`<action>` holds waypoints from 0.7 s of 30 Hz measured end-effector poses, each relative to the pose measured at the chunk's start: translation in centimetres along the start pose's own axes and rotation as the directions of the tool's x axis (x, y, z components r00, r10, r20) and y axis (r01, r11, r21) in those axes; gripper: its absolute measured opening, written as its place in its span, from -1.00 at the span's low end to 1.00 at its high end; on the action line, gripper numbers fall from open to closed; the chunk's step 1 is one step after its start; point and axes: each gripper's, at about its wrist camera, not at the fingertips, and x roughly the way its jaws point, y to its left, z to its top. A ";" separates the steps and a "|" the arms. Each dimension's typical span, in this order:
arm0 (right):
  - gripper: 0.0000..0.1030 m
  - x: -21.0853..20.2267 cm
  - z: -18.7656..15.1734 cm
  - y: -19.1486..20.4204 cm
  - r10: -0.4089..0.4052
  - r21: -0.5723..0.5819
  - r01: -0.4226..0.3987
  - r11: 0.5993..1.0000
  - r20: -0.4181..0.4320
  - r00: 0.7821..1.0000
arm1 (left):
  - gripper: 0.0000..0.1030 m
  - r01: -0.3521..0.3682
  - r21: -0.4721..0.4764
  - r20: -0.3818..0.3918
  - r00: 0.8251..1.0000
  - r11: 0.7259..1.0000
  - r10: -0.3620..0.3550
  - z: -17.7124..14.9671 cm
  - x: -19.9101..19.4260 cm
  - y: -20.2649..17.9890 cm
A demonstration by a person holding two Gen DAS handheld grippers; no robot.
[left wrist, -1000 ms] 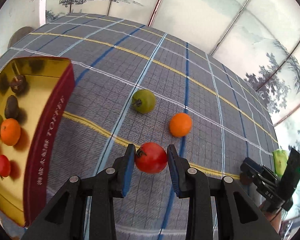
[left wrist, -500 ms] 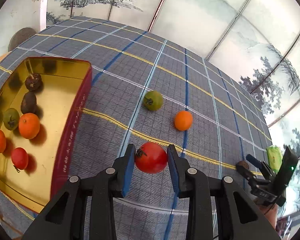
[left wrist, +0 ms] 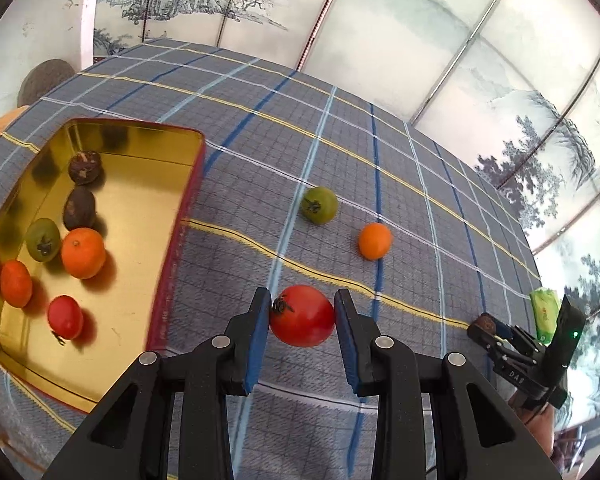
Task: Organize fruits
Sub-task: 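Carry the red tomato with the left gripper into the tin and release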
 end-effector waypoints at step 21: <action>-0.21 -0.2 0.0 -0.6 -0.003 0.028 0.003 1.000 0.007 1.000 | -0.35 -0.189 -0.003 0.114 0.976 0.982 0.188 0.4 -3.3 7.5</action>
